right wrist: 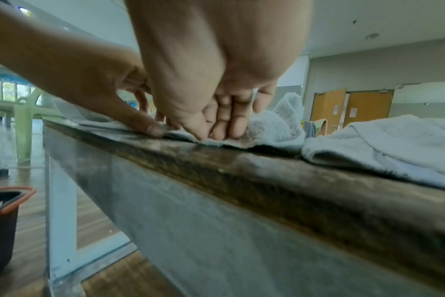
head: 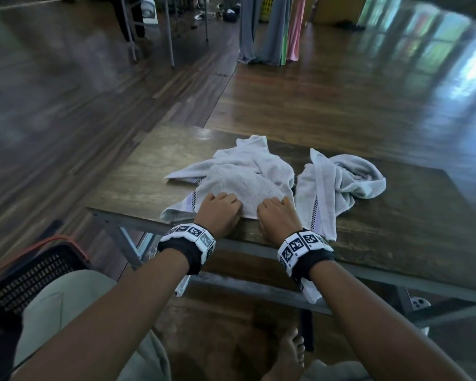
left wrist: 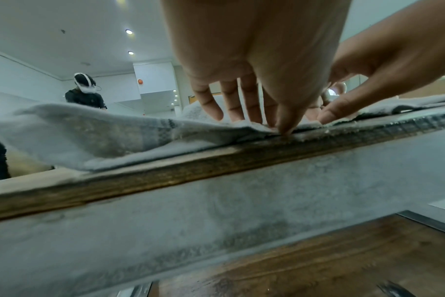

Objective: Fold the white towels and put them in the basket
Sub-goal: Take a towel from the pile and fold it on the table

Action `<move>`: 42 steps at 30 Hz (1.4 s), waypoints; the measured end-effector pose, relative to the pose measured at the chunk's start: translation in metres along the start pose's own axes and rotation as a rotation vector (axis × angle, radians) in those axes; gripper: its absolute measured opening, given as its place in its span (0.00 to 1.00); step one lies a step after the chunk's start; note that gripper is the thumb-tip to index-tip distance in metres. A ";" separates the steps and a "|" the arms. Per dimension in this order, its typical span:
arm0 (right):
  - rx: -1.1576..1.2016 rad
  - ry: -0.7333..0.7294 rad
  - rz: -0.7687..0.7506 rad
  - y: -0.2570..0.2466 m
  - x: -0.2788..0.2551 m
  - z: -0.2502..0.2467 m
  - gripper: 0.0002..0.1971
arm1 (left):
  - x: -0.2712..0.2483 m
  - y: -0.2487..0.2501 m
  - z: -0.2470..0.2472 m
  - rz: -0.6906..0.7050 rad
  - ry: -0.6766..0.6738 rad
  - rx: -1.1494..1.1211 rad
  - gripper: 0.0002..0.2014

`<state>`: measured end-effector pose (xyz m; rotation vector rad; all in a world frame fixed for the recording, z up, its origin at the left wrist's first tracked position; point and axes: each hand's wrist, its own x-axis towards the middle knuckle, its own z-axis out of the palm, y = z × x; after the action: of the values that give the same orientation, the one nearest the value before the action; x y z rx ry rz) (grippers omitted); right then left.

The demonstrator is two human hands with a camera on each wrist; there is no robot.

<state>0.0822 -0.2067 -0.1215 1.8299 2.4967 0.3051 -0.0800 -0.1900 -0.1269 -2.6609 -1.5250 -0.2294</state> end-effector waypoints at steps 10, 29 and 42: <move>0.461 0.055 0.041 0.019 0.003 -0.049 0.05 | -0.006 -0.009 -0.031 -0.159 0.198 -0.289 0.06; 0.449 0.257 0.012 0.063 -0.017 -0.200 0.04 | -0.021 -0.044 -0.172 -0.099 0.235 -0.067 0.09; 0.391 0.422 0.163 0.072 -0.028 -0.190 0.17 | -0.020 -0.030 -0.213 -0.091 0.386 -0.177 0.08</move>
<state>0.1322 -0.2390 0.0746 2.3400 2.8496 0.2408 -0.1362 -0.2192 0.0792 -2.4718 -1.5558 -0.8645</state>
